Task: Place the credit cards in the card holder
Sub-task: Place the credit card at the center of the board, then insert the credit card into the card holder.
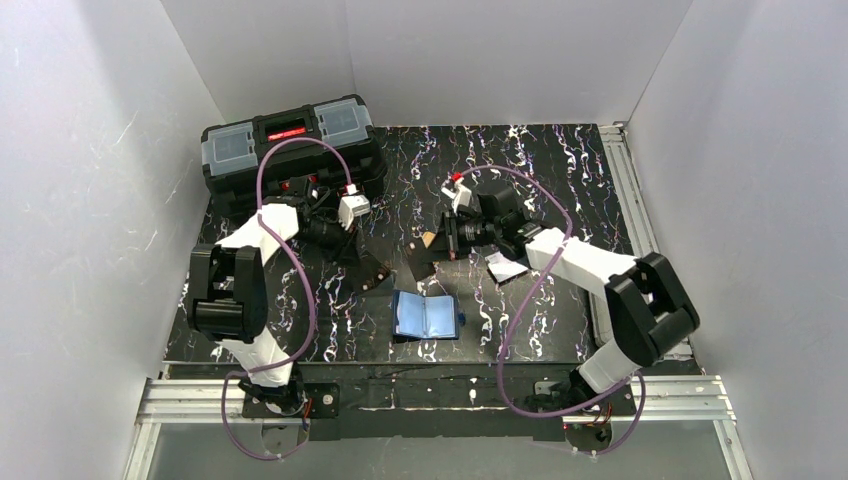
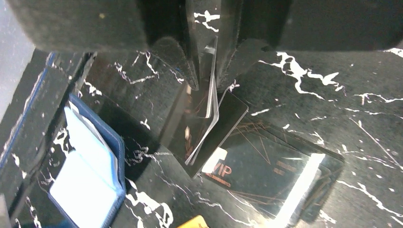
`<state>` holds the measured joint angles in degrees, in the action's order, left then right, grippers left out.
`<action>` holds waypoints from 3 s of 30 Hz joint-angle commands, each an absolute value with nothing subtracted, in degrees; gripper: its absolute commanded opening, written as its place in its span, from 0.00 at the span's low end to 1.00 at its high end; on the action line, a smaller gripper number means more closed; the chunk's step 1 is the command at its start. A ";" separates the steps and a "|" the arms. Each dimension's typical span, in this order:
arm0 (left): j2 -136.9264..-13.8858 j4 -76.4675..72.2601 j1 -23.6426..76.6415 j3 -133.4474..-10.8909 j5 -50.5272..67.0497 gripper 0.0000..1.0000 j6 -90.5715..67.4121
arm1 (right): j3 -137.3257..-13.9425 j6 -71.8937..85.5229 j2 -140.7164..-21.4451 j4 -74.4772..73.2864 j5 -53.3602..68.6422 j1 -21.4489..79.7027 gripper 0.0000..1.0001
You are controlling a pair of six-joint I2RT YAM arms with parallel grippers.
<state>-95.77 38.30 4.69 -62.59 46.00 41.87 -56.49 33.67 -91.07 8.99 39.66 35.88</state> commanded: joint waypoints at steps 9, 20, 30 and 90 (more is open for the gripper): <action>-90.71 34.28 6.15 -65.01 36.06 0.60 37.58 | -52.10 30.79 -83.68 -14.58 24.88 40.08 0.01; -70.86 45.70 20.00 -60.50 43.51 0.70 61.91 | -50.01 33.47 -88.31 -14.49 31.89 41.86 0.01; -73.08 35.17 34.10 -49.45 40.88 0.72 83.58 | -51.86 30.66 -94.51 -14.42 38.56 42.01 0.01; -83.68 40.61 38.67 -45.09 42.97 0.47 109.64 | -60.57 25.96 -106.93 -16.50 41.23 38.06 0.01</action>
<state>-85.41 38.39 38.24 -45.56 40.29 108.68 -58.83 26.72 -106.28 -17.06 41.85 38.20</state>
